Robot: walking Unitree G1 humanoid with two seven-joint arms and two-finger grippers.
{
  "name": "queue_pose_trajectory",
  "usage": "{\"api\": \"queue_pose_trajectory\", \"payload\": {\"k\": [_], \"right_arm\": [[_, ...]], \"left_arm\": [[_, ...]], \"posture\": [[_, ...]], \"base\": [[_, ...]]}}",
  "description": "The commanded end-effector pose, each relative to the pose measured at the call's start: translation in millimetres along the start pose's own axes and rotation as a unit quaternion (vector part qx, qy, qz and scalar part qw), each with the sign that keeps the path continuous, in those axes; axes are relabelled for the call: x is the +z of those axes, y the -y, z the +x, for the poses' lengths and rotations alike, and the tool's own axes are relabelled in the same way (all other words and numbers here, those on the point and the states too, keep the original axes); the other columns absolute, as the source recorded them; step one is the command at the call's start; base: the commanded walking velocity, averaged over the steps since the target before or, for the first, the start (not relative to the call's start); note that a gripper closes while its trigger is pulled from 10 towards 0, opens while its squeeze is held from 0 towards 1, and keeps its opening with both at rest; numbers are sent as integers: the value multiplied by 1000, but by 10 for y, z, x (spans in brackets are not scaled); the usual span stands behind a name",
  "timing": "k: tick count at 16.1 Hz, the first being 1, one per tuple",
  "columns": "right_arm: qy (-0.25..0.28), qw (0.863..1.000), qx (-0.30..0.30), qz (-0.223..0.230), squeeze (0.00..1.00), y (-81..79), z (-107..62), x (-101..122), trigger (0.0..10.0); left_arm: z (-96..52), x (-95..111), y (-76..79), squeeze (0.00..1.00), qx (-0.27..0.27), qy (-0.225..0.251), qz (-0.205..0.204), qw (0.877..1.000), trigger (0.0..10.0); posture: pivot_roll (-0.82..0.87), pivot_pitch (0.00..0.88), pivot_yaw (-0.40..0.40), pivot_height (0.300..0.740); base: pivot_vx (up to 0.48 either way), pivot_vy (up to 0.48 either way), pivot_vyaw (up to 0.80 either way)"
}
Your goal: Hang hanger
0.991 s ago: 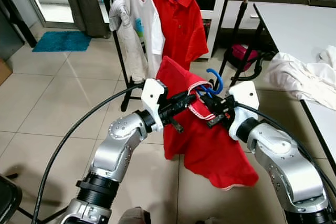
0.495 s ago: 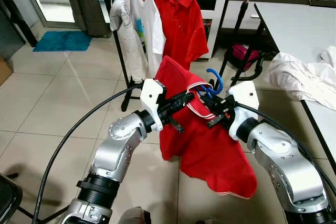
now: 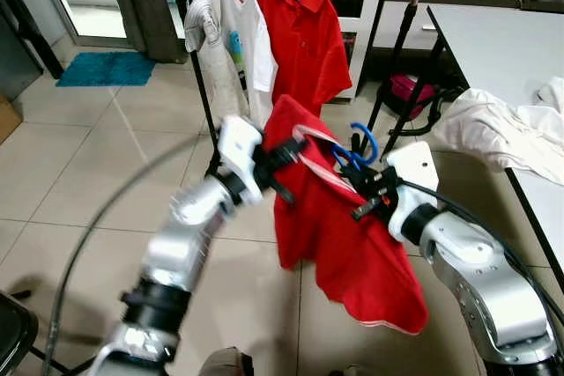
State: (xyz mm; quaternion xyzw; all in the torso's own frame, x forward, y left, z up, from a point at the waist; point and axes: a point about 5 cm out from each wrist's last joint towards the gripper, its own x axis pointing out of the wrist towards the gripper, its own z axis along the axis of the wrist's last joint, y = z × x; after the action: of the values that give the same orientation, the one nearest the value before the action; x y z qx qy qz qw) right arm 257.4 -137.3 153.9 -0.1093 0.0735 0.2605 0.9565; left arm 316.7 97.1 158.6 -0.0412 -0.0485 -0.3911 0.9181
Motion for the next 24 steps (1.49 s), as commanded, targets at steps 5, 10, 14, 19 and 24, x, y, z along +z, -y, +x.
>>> {"api": "queue_pose_trajectory", "payload": {"k": [5, 10, 14, 19, 24], "right_arm": [[-39, 999, 0, -20, 0, 78, -172, -197, 0], [-19, 999, 37, -23, 0, 115, -333, -204, 0], [-30, 996, 55, -66, 0, 141, -306, -115, 0], [-18, 995, 70, -62, 0, 20, -206, -15, 0], [-79, 982, 121, -126, 0, -22, -369, -402, 0]], "left_arm": [[-284, 466, -552, 0, 105, 42, 64, 992, 0], [-641, 704, -1168, 0, 275, 15, 133, 952, 0], [-548, 968, -1229, 0, 229, 17, 170, 958, 0], [-252, 747, -988, 0, 194, 13, 148, 970, 0], [-214, 1117, -1174, 0, 236, 104, 59, 964, 0]], "posture": [[58, 34, 27, 740], [62, 37, 25, 740], [62, 37, 26, 740], [58, 29, 20, 740], [61, 28, 17, 740]], "base": [[0, 0, 0], [0, 0, 0], [0, 0, 0], [0, 0, 0], [0, 0, 0]]}}
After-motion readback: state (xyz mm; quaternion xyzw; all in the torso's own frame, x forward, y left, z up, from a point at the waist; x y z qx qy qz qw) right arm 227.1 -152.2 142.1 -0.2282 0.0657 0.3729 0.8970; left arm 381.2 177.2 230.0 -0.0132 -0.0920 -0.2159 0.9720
